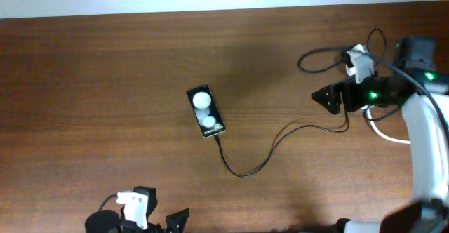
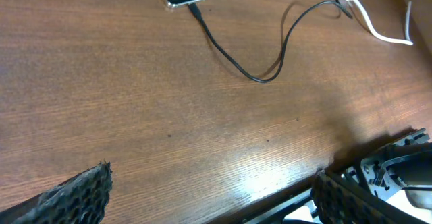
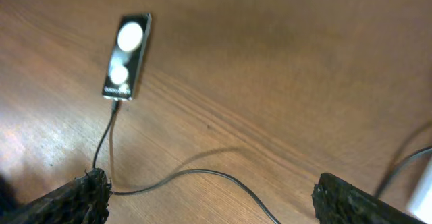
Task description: Plug charger to phone and switch on socket
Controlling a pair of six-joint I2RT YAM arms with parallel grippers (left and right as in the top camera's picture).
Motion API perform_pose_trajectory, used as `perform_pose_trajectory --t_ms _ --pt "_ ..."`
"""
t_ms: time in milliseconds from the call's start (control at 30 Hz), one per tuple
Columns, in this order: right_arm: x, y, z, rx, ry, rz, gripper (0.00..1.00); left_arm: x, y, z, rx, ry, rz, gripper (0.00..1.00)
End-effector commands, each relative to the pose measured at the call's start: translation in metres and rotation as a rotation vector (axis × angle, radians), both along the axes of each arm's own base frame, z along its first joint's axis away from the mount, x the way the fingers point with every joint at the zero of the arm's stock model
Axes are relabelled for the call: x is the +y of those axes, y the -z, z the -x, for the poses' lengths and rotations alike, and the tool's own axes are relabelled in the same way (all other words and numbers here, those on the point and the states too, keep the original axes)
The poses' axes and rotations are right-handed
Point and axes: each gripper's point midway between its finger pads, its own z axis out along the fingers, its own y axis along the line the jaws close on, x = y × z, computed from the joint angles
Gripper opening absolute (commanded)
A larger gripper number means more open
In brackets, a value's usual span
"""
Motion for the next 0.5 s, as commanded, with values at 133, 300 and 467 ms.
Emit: perform_pose_trajectory --t_ms 133,300,467 --pt "-0.006 0.148 -0.025 0.364 0.000 -0.108 0.99 0.014 0.024 -0.005 0.075 -0.144 -0.001 0.99" --pt "-0.016 0.186 -0.035 0.380 0.007 -0.065 0.99 0.011 -0.064 -0.067 -0.388 -0.150 0.063 0.99" --pt "-0.025 0.192 -0.036 0.376 0.018 0.001 0.99 0.035 -0.159 -0.108 -0.891 -0.304 0.089 0.99"
